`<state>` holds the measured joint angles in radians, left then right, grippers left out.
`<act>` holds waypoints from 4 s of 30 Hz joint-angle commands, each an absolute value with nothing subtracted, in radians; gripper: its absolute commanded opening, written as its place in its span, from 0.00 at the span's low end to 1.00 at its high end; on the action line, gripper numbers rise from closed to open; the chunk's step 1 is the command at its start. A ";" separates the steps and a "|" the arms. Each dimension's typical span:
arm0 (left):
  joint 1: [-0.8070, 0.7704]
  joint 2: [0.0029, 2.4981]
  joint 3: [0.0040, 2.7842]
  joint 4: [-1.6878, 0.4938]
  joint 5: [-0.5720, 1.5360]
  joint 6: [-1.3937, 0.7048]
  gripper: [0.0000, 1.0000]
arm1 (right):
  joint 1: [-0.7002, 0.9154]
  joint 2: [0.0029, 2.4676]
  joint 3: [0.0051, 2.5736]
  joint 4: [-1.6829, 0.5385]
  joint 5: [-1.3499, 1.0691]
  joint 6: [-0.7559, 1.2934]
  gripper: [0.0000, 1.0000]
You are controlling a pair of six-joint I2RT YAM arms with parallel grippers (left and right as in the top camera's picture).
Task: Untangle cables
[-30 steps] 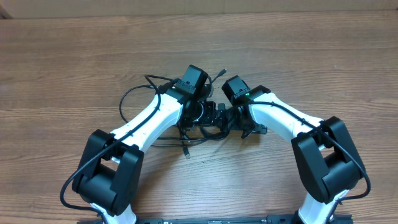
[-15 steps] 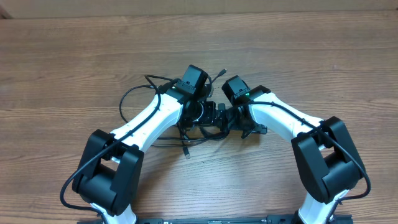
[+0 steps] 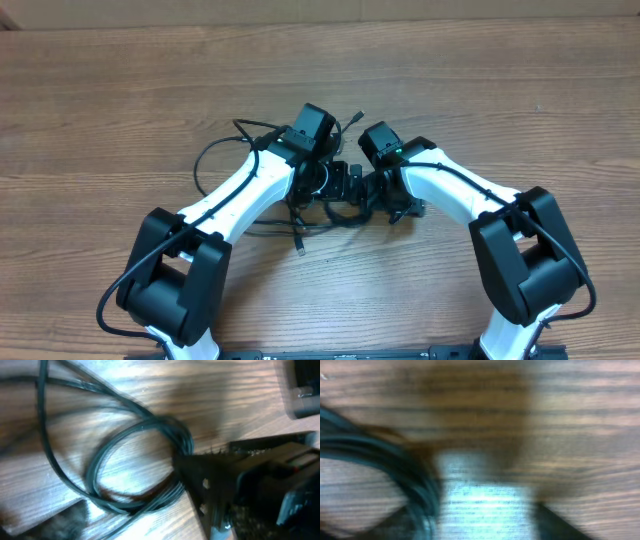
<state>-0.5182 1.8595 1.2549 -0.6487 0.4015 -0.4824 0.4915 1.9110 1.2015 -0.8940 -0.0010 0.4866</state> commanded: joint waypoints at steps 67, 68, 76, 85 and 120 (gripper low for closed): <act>-0.494 1.915 1.309 -0.739 0.186 -0.505 0.35 | 0.090 1.781 1.179 -0.989 -0.385 0.413 0.62; -0.513 1.918 1.309 -0.720 0.136 -0.505 0.37 | 0.093 1.781 1.177 -0.990 -0.385 0.413 0.61; -0.585 2.000 1.309 -0.629 0.030 -0.505 0.44 | 0.105 1.781 1.153 -0.983 -0.382 0.414 0.62; -0.577 2.048 1.309 -0.570 0.038 -0.505 0.31 | 0.111 1.781 1.062 -0.937 -0.397 0.414 0.62; -0.203 2.031 1.383 -0.810 0.855 0.275 0.04 | 0.201 1.781 0.965 -0.546 -1.021 0.378 0.30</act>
